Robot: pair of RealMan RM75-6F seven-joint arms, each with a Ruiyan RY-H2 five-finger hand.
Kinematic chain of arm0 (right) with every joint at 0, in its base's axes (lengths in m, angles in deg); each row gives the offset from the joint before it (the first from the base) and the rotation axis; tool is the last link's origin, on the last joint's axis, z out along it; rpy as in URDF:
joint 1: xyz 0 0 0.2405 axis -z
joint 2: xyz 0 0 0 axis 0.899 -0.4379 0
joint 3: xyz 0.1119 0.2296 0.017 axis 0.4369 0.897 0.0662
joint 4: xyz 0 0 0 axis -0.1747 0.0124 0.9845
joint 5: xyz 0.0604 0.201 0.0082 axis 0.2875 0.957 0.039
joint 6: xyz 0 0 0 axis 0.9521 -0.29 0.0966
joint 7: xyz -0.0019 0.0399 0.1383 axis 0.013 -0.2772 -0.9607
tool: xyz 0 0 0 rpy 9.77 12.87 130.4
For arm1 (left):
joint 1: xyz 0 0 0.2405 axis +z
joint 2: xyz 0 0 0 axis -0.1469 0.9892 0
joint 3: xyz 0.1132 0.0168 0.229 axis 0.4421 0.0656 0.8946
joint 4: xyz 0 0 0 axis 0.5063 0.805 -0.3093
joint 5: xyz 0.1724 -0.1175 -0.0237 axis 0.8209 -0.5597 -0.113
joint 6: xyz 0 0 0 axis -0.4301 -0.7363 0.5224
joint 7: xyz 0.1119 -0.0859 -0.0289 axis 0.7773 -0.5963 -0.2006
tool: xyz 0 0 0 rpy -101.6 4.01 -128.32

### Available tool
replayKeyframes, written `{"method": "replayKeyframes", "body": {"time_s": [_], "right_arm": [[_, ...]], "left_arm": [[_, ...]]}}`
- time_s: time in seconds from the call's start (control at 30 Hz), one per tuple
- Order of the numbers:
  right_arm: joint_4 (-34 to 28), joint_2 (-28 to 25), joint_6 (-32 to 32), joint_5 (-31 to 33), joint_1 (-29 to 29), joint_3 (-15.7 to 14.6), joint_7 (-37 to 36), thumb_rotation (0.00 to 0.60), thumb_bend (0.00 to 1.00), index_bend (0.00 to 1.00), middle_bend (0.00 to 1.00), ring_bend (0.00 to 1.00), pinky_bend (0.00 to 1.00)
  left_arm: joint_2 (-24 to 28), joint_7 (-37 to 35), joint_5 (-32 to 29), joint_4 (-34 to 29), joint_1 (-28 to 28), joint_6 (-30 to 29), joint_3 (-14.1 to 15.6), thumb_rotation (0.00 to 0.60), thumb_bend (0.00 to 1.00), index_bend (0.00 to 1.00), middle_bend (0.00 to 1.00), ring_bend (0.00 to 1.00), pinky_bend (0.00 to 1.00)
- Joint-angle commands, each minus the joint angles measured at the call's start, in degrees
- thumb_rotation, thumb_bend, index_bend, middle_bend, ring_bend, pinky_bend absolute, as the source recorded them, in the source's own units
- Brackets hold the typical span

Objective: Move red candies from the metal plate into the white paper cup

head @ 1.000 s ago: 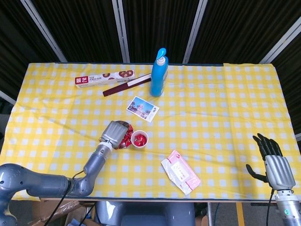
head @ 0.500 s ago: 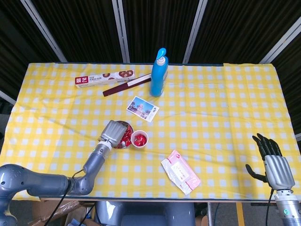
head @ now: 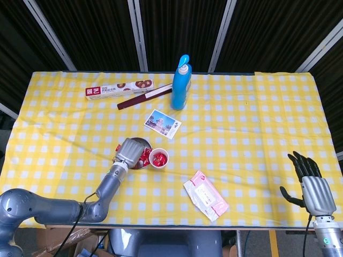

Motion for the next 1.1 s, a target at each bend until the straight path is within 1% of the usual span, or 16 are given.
{"method": "replayKeyframes", "body": {"time_s": [0.03, 0.13, 0.4, 0.63, 0.9, 1.1], "right_arm": [[0.0, 0.0, -0.1, -0.1, 0.0, 0.0, 0.0, 0.6, 0.39, 0.0, 0.0, 0.0, 0.0], [0.0, 0.0, -0.1, -0.1, 0.0, 0.0, 0.0, 0.6, 0.39, 0.0, 0.0, 0.0, 0.0], [0.1, 0.1, -0.2, -0.1, 0.0, 0.0, -0.1, 0.6, 0.39, 0.0, 0.0, 0.0, 0.0], [0.1, 0.2, -0.3, 0.0, 0.1, 0.1, 0.0, 0.6, 0.39, 0.0, 0.0, 0.0, 0.0], [0.1, 0.2, -0.4, 0.0, 0.1, 0.2, -0.2, 0.6, 0.39, 0.0, 0.0, 0.0, 0.0], [0.1, 0.2, -0.3, 0.0, 0.1, 0.2, -0.2, 0.6, 0.39, 0.0, 0.0, 0.0, 0.0]], "left_arm": [[-0.3, -0.4, 1.0, 0.3, 0.3, -0.4, -0.1, 0.6, 0.43, 0.56, 0.61, 0.85, 0.91], [-0.3, -0.6, 1.9, 0.4, 0.6, -0.9, -0.3, 0.6, 0.44, 0.59, 0.64, 0.85, 0.91], [0.4, -1.6, 4.3, 0.1, 1.3, -1.9, -1.4, 0.6, 0.44, 0.61, 0.66, 0.86, 0.91], [2.1, -2.2, 5.6, -1.3, 1.2, -2.6, -3.1, 0.6, 0.45, 0.62, 0.68, 0.86, 0.91], [3.8, -2.1, 6.2, -2.9, 1.1, -2.9, -4.3, 0.6, 0.45, 0.62, 0.68, 0.86, 0.91], [6.4, -2.2, 6.9, -5.9, 1.1, -4.0, -5.4, 0.6, 0.45, 0.62, 0.68, 0.86, 0.91]]}}
